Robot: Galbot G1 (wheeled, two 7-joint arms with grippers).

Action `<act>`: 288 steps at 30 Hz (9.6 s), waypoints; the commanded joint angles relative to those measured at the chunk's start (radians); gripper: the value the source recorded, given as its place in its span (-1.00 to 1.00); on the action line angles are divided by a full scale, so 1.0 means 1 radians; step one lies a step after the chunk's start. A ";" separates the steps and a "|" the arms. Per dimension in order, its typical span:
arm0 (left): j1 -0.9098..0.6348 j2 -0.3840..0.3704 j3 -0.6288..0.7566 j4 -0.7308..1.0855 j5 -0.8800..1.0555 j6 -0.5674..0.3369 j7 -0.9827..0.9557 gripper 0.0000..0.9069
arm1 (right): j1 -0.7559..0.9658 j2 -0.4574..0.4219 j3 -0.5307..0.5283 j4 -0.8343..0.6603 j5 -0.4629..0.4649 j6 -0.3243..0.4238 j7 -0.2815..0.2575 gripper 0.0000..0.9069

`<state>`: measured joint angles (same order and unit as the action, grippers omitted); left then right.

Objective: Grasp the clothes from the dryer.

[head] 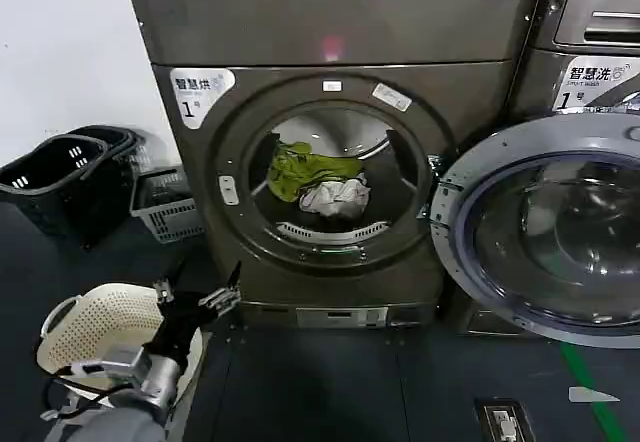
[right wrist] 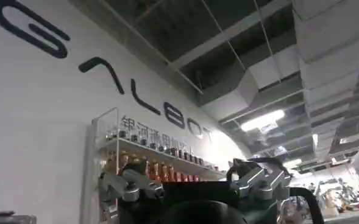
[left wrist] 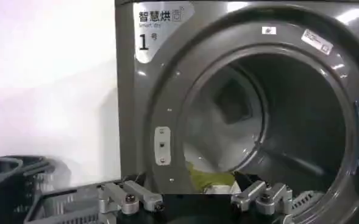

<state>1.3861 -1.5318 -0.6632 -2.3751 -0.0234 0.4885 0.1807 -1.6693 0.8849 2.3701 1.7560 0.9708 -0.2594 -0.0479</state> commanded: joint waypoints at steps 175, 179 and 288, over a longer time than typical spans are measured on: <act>-1.449 0.228 0.805 1.804 0.792 -0.437 0.852 1.00 | -0.091 0.099 0.123 -0.015 -0.076 0.069 -0.112 1.00; -1.506 0.171 0.830 1.928 0.900 -0.459 0.862 1.00 | -0.094 0.107 0.130 -0.014 -0.075 0.071 -0.114 1.00; -0.539 0.008 0.155 0.793 -0.042 -0.655 -0.238 -1.00 | -0.075 0.091 0.100 -0.011 -0.091 0.147 -0.058 1.00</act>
<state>0.7702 -1.5165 -0.4942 -1.4944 -0.0573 -0.1170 -0.0317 -1.7450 0.9798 2.4721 1.7451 0.8718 -0.1267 -0.1060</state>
